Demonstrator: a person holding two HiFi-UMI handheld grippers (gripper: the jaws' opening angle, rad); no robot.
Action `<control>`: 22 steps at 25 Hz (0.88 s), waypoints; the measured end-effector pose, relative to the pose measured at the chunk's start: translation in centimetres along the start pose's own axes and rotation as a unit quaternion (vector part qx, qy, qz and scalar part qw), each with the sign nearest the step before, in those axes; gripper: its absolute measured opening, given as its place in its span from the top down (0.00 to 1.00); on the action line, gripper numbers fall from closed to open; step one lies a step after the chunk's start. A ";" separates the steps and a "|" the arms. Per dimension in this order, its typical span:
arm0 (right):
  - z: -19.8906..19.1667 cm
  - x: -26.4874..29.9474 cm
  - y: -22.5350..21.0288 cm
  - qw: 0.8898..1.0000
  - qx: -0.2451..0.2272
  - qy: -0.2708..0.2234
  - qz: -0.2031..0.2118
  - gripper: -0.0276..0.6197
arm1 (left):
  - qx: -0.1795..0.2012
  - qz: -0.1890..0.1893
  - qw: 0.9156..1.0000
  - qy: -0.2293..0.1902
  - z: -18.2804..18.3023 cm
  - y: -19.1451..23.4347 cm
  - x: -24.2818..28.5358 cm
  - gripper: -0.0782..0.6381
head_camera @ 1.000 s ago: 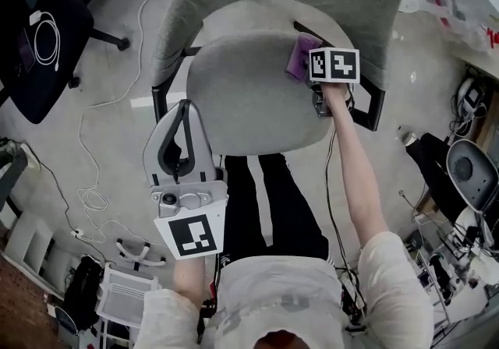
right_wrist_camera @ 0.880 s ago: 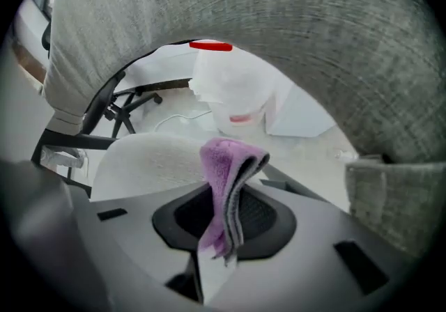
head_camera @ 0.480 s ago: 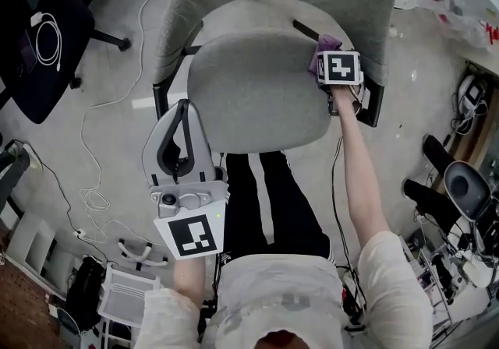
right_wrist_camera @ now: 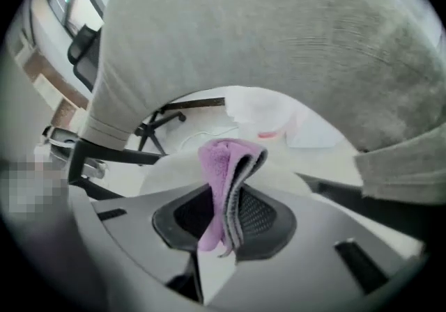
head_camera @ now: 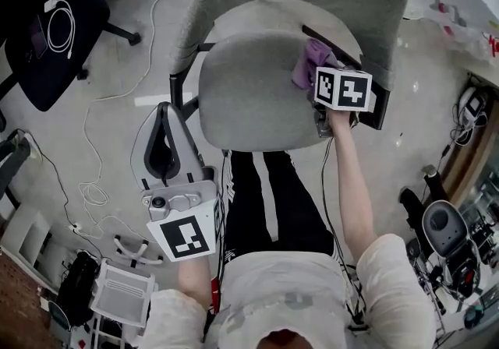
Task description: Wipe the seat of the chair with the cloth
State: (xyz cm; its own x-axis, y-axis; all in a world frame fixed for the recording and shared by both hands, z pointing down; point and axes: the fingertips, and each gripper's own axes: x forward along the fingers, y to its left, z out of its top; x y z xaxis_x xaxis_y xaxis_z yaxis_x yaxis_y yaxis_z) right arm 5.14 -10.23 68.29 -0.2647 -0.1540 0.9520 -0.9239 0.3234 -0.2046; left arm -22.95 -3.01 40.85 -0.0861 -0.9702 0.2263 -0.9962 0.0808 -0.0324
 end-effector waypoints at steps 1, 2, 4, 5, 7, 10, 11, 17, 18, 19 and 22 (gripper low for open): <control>-0.3 0.2 3.0 0.999 -0.003 -0.001 0.038 0.82 | 0.001 0.003 1.000 0.001 -0.1 0.3 -0.1 0.87; -0.9 0.7 6.0 0.997 -0.006 0.004 0.078 0.82 | 0.002 0.005 1.000 0.002 -0.2 0.5 -0.3 0.87; -3.0 2.3 12.1 0.988 -0.005 0.028 0.155 0.82 | -0.001 0.012 1.000 0.007 -0.6 0.9 -0.6 0.87; -4.2 3.1 14.8 0.981 -0.003 0.045 0.187 0.82 | -0.003 0.016 1.000 0.012 -0.9 1.0 -0.8 0.87; -6.8 4.9 19.6 0.969 -0.005 0.078 0.234 0.82 | -0.007 0.023 1.000 0.018 -1.2 1.4 -1.2 0.87; -9.3 7.4 24.3 0.959 -0.032 0.111 0.258 0.82 | -0.006 0.029 0.999 0.021 -1.6 2.0 -1.7 0.87; -9.9 8.0 25.3 0.957 -0.038 0.119 0.262 0.82 | -0.007 0.031 0.999 0.023 -1.8 2.1 -1.8 0.87; -10.6 10.4 26.2 0.961 -0.045 0.128 0.240 0.82 | -0.012 0.044 0.999 0.026 -2.7 3.1 -2.4 0.87; -10.6 10.5 26.0 0.962 -0.045 0.127 0.237 0.82 | -0.012 0.044 0.999 0.027 -2.8 3.2 -2.5 0.87; -10.6 10.4 25.9 0.963 -0.052 0.125 0.231 0.82 | -0.013 0.043 0.999 0.028 -2.9 3.2 -2.6 0.87; -10.6 10.0 25.1 0.968 -0.096 0.115 0.200 0.82 | -0.020 0.036 0.999 0.028 -3.0 3.0 -2.4 0.87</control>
State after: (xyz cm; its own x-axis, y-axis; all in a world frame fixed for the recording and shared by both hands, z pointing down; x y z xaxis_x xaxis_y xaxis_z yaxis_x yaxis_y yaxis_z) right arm -17.73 6.27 75.10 -0.5022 0.2247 0.8350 -0.6859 0.4845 -0.5429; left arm -25.82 0.23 43.17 -0.1565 -0.9475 0.2789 -0.9871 0.1597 -0.0114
